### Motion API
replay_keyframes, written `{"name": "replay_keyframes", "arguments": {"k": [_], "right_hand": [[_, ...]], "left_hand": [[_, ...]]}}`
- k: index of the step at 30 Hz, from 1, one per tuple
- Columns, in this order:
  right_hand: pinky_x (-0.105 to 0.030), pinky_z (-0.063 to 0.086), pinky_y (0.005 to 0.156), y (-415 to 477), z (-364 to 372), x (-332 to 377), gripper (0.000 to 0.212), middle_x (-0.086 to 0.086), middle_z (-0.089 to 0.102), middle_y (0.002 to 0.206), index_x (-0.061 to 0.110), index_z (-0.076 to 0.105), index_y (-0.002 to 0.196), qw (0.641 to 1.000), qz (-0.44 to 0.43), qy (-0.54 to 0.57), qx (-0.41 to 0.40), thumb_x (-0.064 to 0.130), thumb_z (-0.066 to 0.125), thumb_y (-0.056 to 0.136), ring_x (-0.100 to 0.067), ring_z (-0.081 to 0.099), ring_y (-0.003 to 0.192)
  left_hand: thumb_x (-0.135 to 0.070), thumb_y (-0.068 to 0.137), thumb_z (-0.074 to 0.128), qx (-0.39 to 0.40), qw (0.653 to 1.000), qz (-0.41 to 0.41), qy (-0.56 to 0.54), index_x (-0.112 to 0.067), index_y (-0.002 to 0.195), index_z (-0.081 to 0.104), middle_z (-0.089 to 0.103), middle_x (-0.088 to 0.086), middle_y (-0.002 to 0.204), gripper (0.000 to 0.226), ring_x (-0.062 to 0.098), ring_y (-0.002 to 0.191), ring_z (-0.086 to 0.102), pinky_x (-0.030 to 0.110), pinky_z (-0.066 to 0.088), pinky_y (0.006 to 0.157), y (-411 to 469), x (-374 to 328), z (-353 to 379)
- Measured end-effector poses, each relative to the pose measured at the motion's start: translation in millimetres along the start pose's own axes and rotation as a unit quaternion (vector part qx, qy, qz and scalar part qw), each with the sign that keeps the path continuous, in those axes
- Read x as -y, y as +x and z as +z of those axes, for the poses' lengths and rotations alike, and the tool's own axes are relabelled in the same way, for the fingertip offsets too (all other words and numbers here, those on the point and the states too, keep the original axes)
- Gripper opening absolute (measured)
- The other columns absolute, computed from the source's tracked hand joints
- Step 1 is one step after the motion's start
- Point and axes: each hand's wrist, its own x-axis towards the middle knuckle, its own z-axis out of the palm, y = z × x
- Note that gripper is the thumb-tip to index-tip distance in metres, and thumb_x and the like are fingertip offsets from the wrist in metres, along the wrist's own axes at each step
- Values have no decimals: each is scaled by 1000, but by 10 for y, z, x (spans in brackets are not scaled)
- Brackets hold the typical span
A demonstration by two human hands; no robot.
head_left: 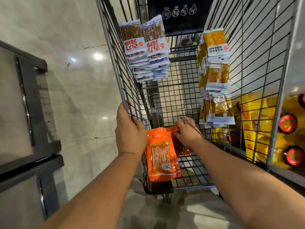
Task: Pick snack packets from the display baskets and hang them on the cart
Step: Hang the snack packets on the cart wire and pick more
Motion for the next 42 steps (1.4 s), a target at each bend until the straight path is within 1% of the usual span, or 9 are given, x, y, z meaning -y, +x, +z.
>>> {"name": "replay_keyframes", "arguments": {"k": [5, 10, 12, 16, 22, 26, 30, 37, 42], "right_hand": [[-47, 35, 116, -3, -28, 109, 52, 0, 43, 151, 23, 44, 149, 994, -7, -77, 75, 20, 51, 97, -25, 35, 141], [-49, 29, 120, -144, -191, 80, 64, -1, 29, 164, 24, 27, 158, 994, -4, -73, 81, 11, 44, 98, -24, 26, 150], [-47, 32, 119, -296, -208, -12, 61, -2, 30, 162, 23, 31, 156, 996, 12, -37, 83, 13, 46, 97, -25, 28, 149], [-43, 41, 111, -842, -365, -118, 38, -10, 48, 144, 18, 58, 136, 998, 30, 30, 44, 28, 46, 102, -31, 44, 137], [-35, 27, 120, -1668, -823, 82, 63, -2, 29, 162, 22, 39, 153, 992, 54, 107, -49, 35, 62, 96, -23, 28, 148], [-40, 27, 121, -2159, -1062, 375, 76, 0, 17, 167, 32, 25, 157, 989, 53, 95, -98, 47, 62, 94, -25, 19, 152], [-43, 27, 119, -2520, -1172, 728, 74, 0, 15, 168, 31, 24, 158, 983, 76, 78, -151, 47, 60, 95, -28, 20, 151], [-38, 18, 124, -3200, -1241, 929, 77, -7, 17, 167, 25, 30, 157, 952, 144, 125, -239, 48, 64, 92, -25, 15, 153], [-35, 18, 121, -3976, -1180, 770, 73, -5, 15, 168, 26, 31, 157, 893, 238, 217, -314, 44, 64, 94, -24, 15, 153]], "left_hand": [[-2, 97, 50, 0, 1000, -1, -2, -17, 146, 38, 47, -16, 122, 52, 13, 96, 57, 30, 50, 79, 5, -14, -5], [-1, 96, 49, -8, 1000, -1, -1, -16, 146, 38, 51, -12, 124, 53, 17, 96, 59, 34, 53, 82, -9, -37, -7], [-2, 97, 50, -12, 1000, -1, 6, -16, 147, 37, 53, -9, 127, 54, 19, 97, 60, 36, 53, 82, -18, -49, -9], [-2, 98, 50, -8, 1000, -18, 13, -15, 147, 36, 56, 0, 135, 53, 24, 100, 63, 32, 48, 80, -57, -128, -50], [-6, 97, 51, 59, 997, -19, 50, -17, 155, 18, 46, 10, 147, 68, 36, 100, 64, 38, 47, 76, -68, -202, -188], [-16, 97, 61, 163, 977, 34, 133, -20, 160, -3, 10, 11, 164, 91, 43, 119, 55, 48, 51, 86, -5, -210, -427], [-43, 91, 71, 203, 947, 84, 236, -17, 160, -9, -7, 11, 167, 109, 41, 148, 18, 53, 38, 110, 54, -182, -810], [-48, 96, 59, 213, 876, 291, 319, -16, 161, 10, 2, 14, 167, 87, 36, 153, 4, 49, 22, 121, 9, -905, -1104], [-48, 98, 53, 275, 811, 417, 306, -16, 152, 34, 35, 12, 157, 65, 34, 144, 30, 49, 32, 115, -638, -1634, -972]]}}
